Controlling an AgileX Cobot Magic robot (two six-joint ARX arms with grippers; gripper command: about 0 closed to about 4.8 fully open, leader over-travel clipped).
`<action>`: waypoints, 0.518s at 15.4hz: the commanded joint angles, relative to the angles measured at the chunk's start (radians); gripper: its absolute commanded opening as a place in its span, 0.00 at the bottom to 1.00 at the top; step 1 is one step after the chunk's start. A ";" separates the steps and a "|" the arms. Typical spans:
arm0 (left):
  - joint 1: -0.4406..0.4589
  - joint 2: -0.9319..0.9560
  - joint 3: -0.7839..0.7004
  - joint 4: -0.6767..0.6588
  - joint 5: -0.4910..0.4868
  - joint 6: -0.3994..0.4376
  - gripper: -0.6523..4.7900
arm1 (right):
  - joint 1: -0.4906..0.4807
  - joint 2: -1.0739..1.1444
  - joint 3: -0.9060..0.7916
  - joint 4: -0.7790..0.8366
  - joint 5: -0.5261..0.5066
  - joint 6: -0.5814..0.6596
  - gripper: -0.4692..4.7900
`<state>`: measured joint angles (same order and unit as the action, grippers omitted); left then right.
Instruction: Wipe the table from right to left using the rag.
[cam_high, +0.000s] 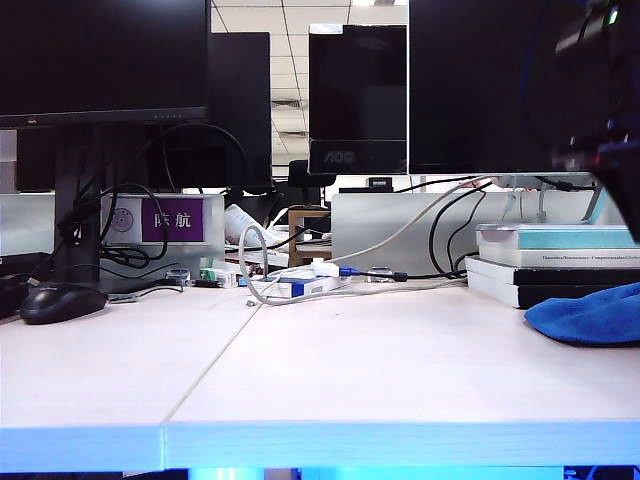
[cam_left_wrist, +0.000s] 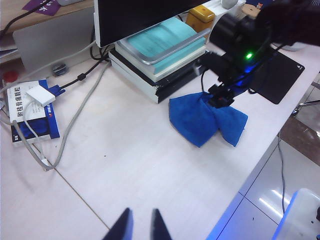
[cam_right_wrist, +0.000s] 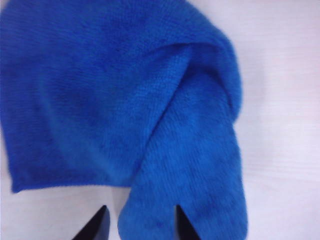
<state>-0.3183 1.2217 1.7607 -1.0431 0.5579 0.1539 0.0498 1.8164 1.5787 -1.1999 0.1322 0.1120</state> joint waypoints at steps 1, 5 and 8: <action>0.000 -0.004 0.005 0.013 0.007 0.003 0.23 | 0.001 0.039 0.004 0.025 0.008 0.000 0.41; 0.000 -0.003 0.005 0.014 0.007 0.003 0.23 | -0.005 0.054 -0.079 0.125 0.044 0.023 0.41; 0.000 -0.003 0.005 0.025 0.007 0.003 0.23 | -0.014 0.054 -0.178 0.228 0.053 0.022 0.41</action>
<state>-0.3183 1.2213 1.7607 -1.0328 0.5579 0.1539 0.0357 1.8763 1.4021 -0.9970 0.1799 0.1307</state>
